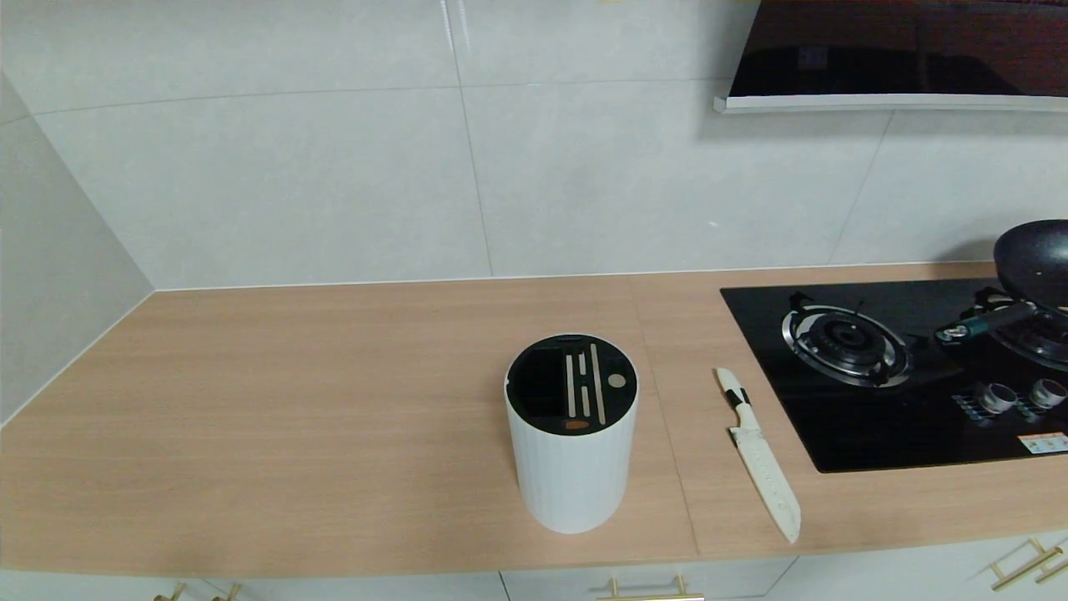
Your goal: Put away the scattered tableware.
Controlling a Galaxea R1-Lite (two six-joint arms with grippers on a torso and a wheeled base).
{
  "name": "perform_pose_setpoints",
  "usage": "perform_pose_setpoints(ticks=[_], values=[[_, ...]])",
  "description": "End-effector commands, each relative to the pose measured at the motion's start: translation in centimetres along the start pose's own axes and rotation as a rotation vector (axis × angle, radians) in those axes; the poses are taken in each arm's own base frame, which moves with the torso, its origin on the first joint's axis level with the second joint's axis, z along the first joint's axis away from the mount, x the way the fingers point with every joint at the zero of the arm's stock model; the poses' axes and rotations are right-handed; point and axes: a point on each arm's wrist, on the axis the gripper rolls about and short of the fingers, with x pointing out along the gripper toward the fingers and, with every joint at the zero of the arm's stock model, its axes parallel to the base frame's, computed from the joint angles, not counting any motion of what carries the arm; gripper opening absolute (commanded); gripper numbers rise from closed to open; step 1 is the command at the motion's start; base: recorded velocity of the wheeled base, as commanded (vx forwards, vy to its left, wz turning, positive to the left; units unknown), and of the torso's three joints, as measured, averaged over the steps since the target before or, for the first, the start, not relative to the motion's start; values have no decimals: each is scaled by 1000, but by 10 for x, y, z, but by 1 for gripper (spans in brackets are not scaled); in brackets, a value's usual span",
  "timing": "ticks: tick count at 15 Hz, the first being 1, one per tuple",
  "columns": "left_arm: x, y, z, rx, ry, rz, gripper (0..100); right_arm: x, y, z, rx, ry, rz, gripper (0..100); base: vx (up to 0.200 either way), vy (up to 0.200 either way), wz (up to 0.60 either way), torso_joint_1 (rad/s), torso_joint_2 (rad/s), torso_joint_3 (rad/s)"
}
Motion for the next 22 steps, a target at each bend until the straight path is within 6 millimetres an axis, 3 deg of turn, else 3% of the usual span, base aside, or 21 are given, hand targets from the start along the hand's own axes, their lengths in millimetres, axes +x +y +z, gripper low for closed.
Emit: perform_pose_setpoints(ticks=[1, 3, 4, 7, 10, 14, 22], values=[[0, 0, 0, 0, 2, 1, 100, 34, 0, 25, 22, 217, 86, 100, 0, 0, 0, 0, 0, 0], [0, 0, 0, 0, 2, 1, 100, 55, 0, 30, 35, 340, 119, 100, 0, 0, 0, 0, 0, 0], [0, 0, 0, 0, 2, 1, 100, 84, 2, 39, 49, 456, 206, 100, 0, 0, 0, 0, 0, 0], [0, 0, 0, 0, 2, 1, 100, 133, 21, 47, 64, 625, 358, 100, 0, 0, 0, 0, 0, 0], [0, 0, 0, 0, 2, 1, 100, 181, 41, 39, 41, 757, 417, 100, 0, 0, 0, 0, 0, 0], [0, 0, 0, 0, 2, 1, 100, 245, 62, 12, 31, 782, 422, 100, 0, 0, 0, 0, 0, 0], [0, 0, 0, 0, 2, 1, 100, 301, 87, -39, -62, 871, 388, 100, 0, 0, 0, 0, 0, 0]])
